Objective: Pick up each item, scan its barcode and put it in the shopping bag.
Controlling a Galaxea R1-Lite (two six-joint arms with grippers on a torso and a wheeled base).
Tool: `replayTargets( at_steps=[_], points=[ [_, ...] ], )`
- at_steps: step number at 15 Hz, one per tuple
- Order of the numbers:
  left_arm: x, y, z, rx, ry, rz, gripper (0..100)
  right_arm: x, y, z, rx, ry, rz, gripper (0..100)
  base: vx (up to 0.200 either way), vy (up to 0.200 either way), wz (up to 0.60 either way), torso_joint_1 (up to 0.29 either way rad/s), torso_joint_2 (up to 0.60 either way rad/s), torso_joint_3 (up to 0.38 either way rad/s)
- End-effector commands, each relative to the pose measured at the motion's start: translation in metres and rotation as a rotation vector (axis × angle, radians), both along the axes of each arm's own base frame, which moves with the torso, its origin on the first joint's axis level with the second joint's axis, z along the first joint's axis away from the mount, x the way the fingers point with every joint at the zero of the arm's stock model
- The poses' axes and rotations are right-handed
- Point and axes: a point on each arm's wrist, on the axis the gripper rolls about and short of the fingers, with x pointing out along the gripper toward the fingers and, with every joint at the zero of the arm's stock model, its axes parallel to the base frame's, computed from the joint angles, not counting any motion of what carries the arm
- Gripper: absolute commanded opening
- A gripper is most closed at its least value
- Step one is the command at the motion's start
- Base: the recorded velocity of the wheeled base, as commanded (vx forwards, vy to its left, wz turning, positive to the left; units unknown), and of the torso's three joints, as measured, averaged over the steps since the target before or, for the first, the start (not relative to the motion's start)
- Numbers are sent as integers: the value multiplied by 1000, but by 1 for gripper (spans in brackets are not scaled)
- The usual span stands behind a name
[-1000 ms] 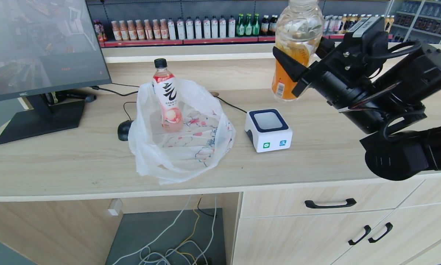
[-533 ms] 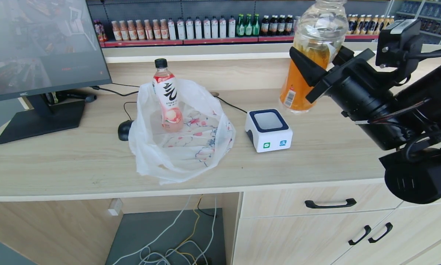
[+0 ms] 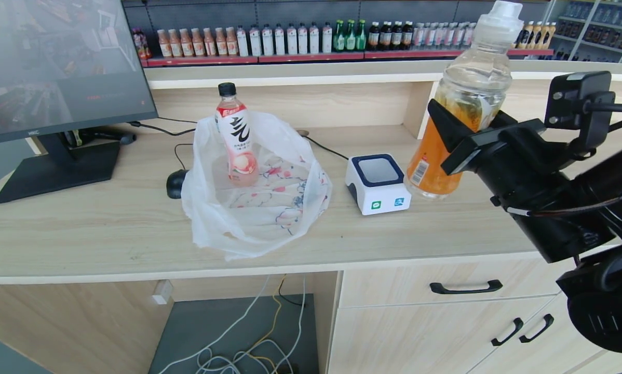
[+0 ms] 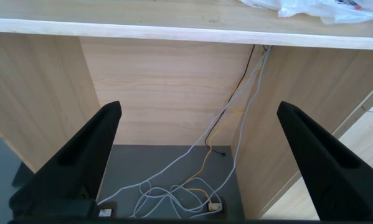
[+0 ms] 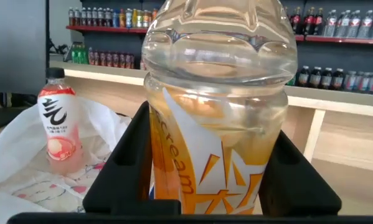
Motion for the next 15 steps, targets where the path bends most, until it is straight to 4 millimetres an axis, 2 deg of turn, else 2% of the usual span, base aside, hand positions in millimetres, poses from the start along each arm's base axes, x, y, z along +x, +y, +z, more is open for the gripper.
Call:
replayTargets(
  at_steps=[1,10,15],
  points=[
    [0,0,0,1,0,1,100,-2,2,0,19,8,2,0,0,0,0,0,0,0],
    [0,0,0,0,-2,2,100,3,4,3,52,7,22,0,0,0,0,0,0,0],
    [0,0,0,-2,-2,2,100,6,6,3,55,3,22,0,0,200,0,0,1,1]
  ],
)
